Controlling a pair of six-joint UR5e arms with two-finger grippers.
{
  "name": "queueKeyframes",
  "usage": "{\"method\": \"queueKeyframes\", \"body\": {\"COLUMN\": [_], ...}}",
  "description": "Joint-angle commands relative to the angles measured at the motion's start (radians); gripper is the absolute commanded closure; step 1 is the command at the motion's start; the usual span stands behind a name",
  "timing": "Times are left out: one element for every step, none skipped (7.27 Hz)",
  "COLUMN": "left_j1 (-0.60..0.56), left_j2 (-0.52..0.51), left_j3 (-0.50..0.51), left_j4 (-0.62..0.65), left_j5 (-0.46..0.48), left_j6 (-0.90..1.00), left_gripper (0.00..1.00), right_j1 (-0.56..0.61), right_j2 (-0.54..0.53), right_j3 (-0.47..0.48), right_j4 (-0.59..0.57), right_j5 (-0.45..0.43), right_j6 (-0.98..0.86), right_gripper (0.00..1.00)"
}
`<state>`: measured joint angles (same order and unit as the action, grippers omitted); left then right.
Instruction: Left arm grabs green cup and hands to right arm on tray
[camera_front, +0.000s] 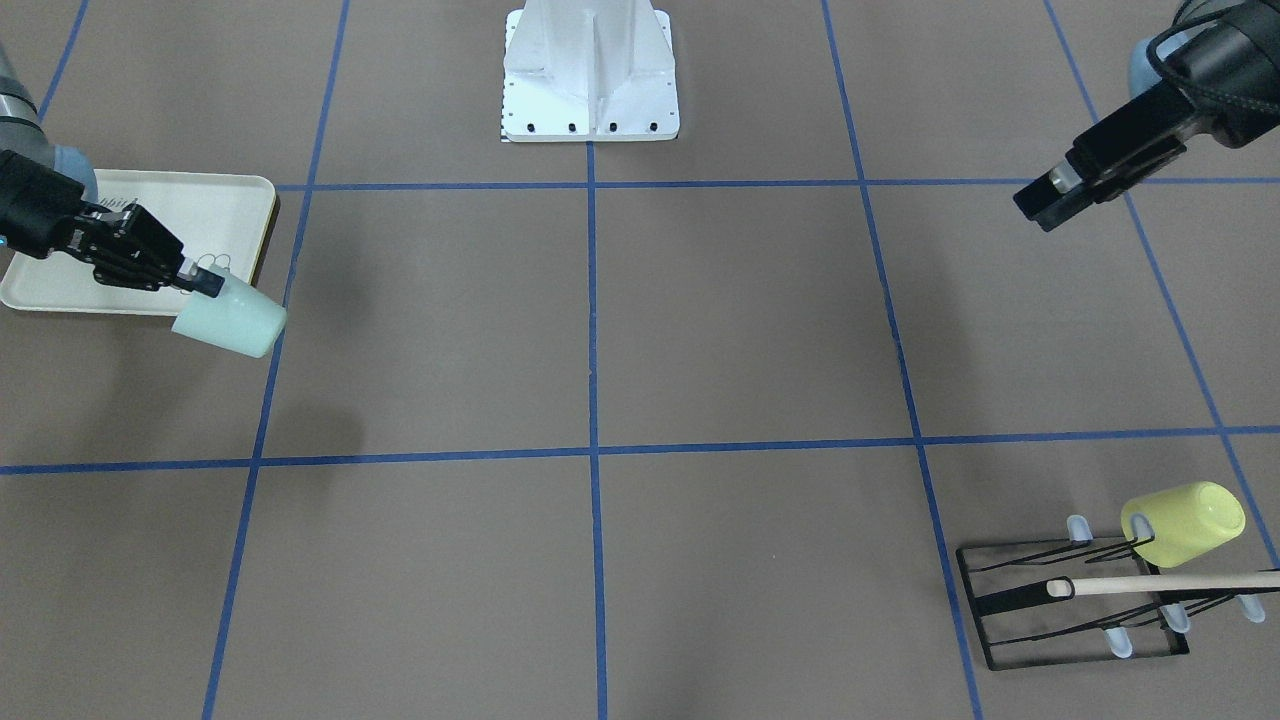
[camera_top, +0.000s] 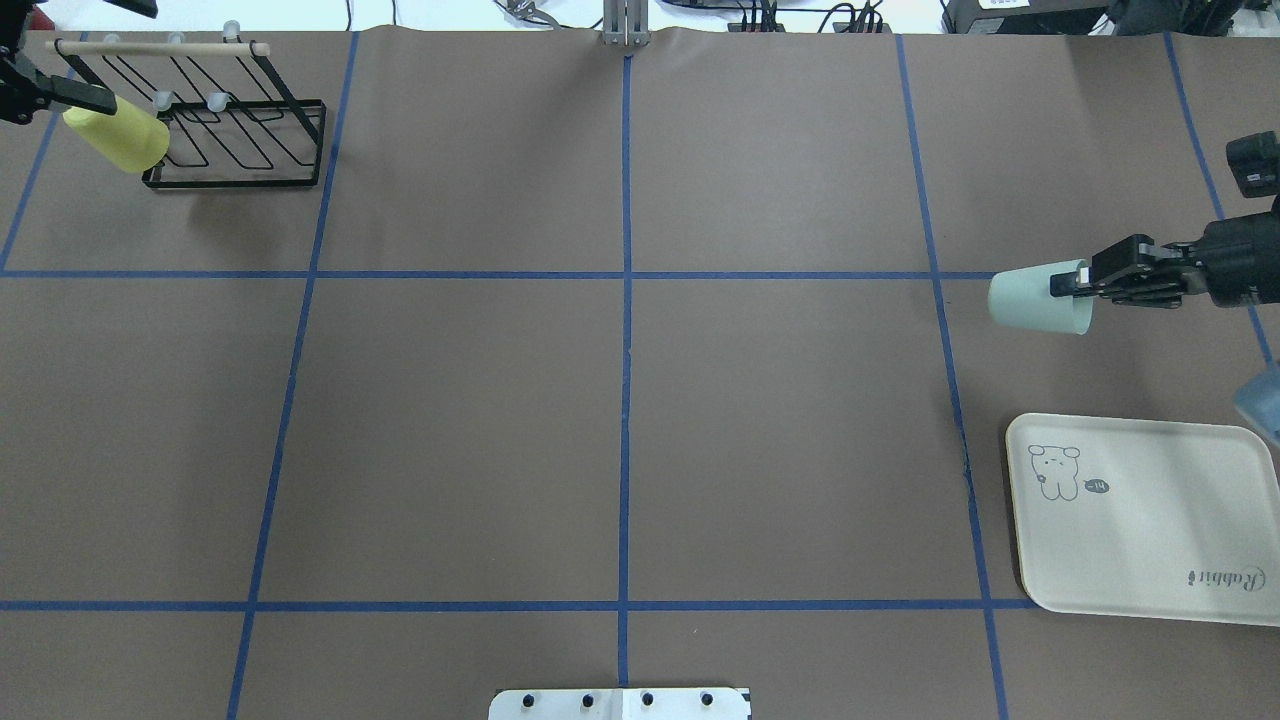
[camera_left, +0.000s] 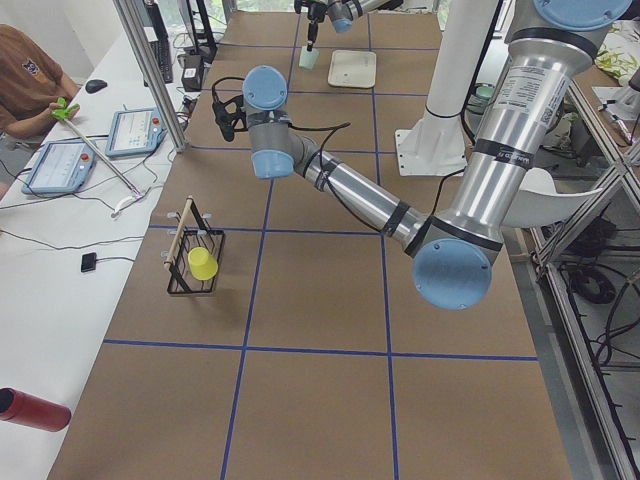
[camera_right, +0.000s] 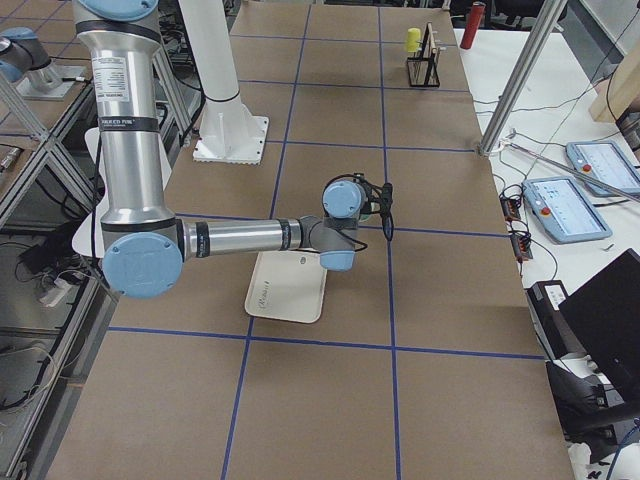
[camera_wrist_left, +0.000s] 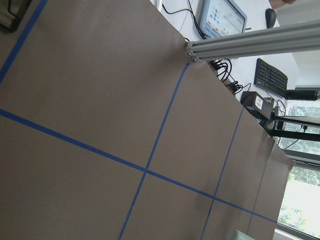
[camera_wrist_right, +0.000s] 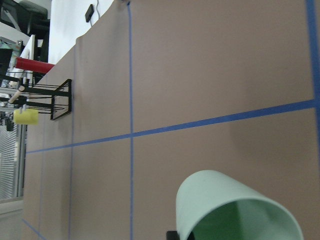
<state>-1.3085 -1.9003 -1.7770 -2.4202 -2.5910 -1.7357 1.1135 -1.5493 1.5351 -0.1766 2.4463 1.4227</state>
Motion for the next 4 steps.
{"method": "queueKeyframes", "body": {"left_j1": [-0.027,-0.028,-0.029,-0.029], "left_j2": [0.009,0.018,0.048,0.076], "left_j3": [-0.002,-0.004,-0.005,-0.004], "left_j4": [0.122,0.163,0.170,0.180], "left_j5": [0.040,0.089,0.126,0.158], "left_j6": [0.121,0.163,0.218,0.285], "left_gripper": [0.00,0.00,0.00,0.00], "right_j1": [0.055,0.062,0.062,0.063], "right_j2": [-0.054,-0.079,-0.101,-0.148], "right_j3": [0.014,0.020,0.081,0.228], "right_j4": [-0.261,-0.365,-0.523,-0.734], "right_j5": [-0.016,-0.070,-0.094,-0.098], "right_j6": [-0.297,-0.458,-0.588,-0.688], "right_gripper": [1.00,1.00,1.00,1.00]}}
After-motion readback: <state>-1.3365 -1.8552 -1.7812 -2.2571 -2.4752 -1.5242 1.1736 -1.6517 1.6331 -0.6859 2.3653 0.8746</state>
